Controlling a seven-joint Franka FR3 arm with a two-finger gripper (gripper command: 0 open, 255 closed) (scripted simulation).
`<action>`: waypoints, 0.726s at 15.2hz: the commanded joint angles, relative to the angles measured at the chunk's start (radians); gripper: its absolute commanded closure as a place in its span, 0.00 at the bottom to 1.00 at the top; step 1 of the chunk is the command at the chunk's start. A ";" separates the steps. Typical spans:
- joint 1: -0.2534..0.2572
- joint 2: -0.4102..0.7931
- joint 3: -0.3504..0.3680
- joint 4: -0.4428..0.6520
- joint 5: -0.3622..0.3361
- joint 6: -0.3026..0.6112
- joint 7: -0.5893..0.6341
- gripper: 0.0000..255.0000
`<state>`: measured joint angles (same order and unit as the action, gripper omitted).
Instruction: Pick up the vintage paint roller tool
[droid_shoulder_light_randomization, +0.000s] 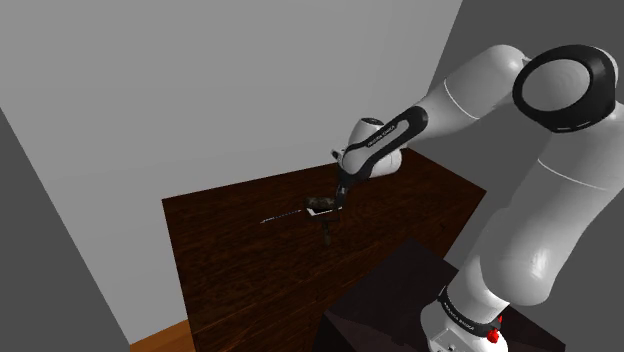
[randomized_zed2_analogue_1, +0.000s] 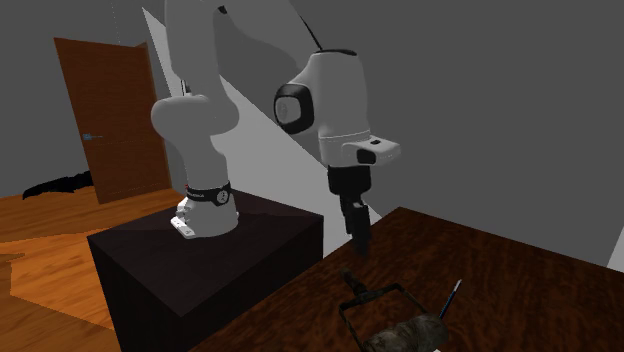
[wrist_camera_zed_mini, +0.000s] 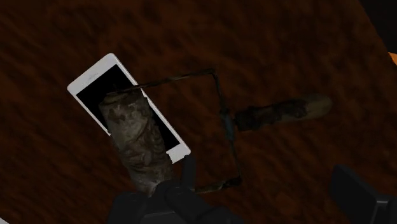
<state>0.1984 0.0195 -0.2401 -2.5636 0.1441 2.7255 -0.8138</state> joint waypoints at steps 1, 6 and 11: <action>0.010 0.108 0.020 0.042 0.089 0.067 -0.092 0.00; -0.052 0.299 0.125 0.142 0.232 0.163 -0.272 0.00; -0.091 0.371 0.173 0.160 0.278 0.220 -0.314 0.00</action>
<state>0.1159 0.3733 -0.0778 -2.4099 0.4118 2.9327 -1.1185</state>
